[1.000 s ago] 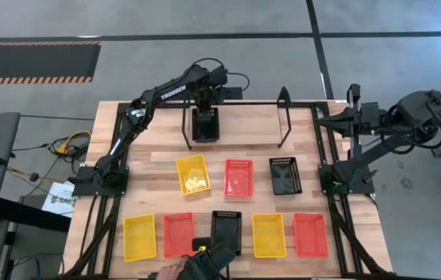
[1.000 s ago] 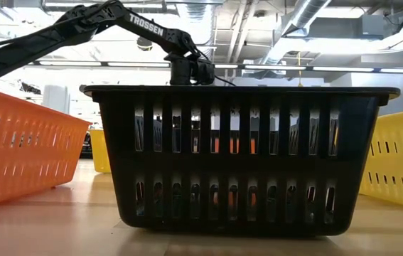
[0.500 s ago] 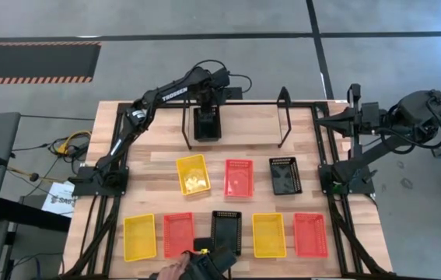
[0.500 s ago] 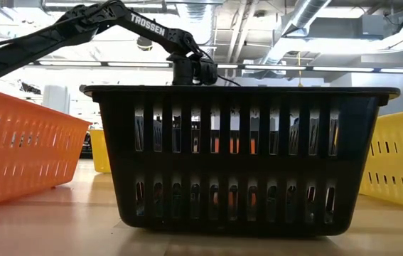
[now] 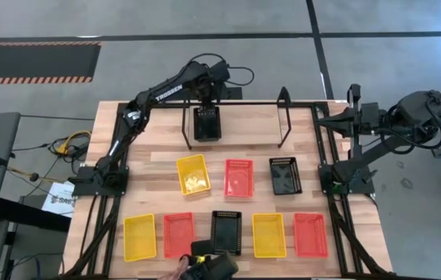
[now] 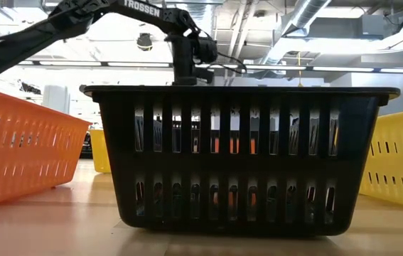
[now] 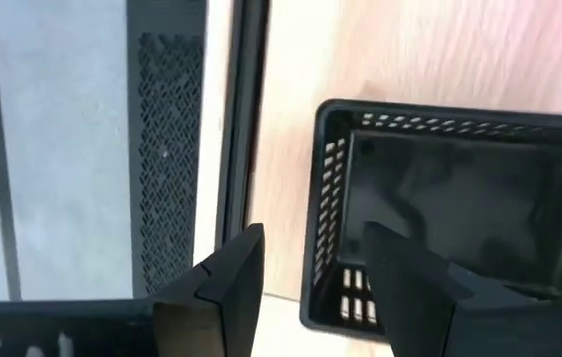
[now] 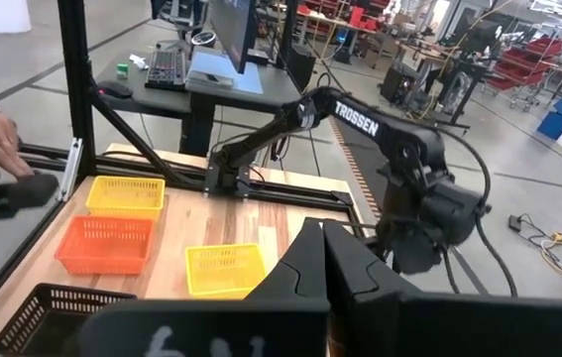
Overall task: Stack baskets on shelf by color
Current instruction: Put the top yellow bin on the shelf
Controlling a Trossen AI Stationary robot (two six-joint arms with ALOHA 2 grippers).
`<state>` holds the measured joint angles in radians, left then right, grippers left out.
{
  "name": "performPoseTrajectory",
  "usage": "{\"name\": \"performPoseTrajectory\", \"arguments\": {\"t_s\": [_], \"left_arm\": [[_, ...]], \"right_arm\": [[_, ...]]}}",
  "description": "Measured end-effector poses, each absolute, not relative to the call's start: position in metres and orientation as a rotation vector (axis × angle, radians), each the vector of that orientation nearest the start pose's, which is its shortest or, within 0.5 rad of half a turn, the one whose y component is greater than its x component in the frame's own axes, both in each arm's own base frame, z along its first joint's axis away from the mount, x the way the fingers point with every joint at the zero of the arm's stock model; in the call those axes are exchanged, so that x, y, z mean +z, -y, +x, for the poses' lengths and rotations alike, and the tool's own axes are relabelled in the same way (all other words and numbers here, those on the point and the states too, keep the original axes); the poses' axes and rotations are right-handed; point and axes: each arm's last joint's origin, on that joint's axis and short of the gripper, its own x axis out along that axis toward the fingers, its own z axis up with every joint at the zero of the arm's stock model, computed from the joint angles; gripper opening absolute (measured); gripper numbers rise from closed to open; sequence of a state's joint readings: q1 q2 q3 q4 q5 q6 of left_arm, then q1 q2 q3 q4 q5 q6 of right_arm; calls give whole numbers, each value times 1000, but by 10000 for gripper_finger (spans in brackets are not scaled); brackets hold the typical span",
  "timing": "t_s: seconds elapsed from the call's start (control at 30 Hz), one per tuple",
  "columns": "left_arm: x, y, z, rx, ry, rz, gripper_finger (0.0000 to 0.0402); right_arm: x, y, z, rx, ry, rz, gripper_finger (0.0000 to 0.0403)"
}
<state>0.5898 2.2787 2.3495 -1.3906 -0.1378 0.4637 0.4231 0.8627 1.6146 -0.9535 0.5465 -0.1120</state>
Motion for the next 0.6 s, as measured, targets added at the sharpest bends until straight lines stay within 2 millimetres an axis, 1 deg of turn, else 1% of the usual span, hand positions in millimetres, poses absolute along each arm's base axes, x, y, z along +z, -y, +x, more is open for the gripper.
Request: {"name": "performPoseTrajectory", "arguments": {"t_s": [0.13, 0.27, 0.4, 0.47, 0.6], "left_arm": [[309, -247, 366, 384, -1383, 0, 160], [333, -237, 351, 482, -1357, -103, 160], [357, -221, 332, 505, -1344, -215, 160], [370, -214, 327, 511, -1287, -238, 160], [402, -191, 311, 507, -1195, -237, 160]], "right_arm": [[497, -18, 76, -113, -185, -206, 1], [497, -18, 76, -113, -185, -206, 1], [497, -18, 76, -113, -187, -207, 1], [496, -18, 76, -113, -189, -208, 1], [496, -18, 76, -113, -189, -208, 1]]}}
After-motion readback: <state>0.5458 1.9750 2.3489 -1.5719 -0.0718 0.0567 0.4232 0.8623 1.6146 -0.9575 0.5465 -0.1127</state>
